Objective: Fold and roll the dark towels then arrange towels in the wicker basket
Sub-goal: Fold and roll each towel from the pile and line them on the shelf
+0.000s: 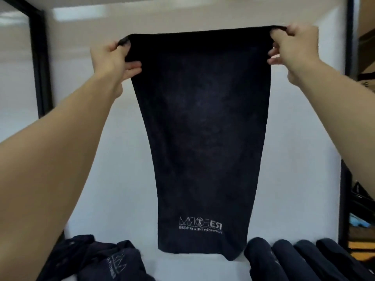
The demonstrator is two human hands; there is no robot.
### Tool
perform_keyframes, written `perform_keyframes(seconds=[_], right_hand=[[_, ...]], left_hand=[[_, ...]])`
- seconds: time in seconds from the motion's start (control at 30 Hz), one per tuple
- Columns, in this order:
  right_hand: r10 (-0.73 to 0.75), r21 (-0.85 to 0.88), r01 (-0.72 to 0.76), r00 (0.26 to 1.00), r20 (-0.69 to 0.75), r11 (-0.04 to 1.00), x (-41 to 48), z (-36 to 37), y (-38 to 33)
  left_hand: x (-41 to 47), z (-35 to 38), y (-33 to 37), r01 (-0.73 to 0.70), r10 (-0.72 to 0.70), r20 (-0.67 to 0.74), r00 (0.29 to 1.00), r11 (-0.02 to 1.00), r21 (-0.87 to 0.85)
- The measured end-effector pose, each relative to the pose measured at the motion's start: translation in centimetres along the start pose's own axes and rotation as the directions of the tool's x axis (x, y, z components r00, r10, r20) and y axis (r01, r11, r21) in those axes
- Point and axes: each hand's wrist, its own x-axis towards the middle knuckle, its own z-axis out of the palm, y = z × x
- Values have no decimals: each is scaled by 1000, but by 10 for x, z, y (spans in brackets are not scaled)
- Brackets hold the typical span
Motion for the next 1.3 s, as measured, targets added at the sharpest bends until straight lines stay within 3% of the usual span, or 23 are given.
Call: perform_keyframes(seconds=[0.13,0.3,0.4,0.53,0.63,0.73,0.87,0.97,1.17,1.3], right_hand=[[42,-81,-35,995,87,996,-37,-25,-33],[106,-44,-99,970,217,994,-113,-57,-59],[188,-24,-189,941,282,982,-162,-67,-65],[398,-155,-366,849,348,917,-228,-78,-41],[575,-323,-478,719,390,817,-290,-85,-4],[725,-479,-551,588,359,684,-351,-87,39],[824,-664,-500,438,360,556,-406,-85,95],[853,-755,-416,370,368,506,-404,-78,126],[783,-814,-262,526,331,519,-331,-44,198],[774,-864,-214,575,266,456,-316,-14,264]], left_hand=[[-33,-26,21,-30,31,-15,999,996,80],[-90,-71,38,-59,47,77,996,984,168],[-135,-101,33,-6,-26,150,988,977,211],[-192,-144,-11,184,-240,139,961,926,329],[-246,-170,-68,329,-439,144,887,819,471],[-296,-191,-129,450,-646,139,751,654,608],[-330,-196,-189,443,-796,161,584,479,758],[-317,-182,-218,408,-838,200,507,438,801],[-239,-141,-287,486,-816,78,573,415,769],[-223,-128,-345,594,-836,-54,546,341,729]])
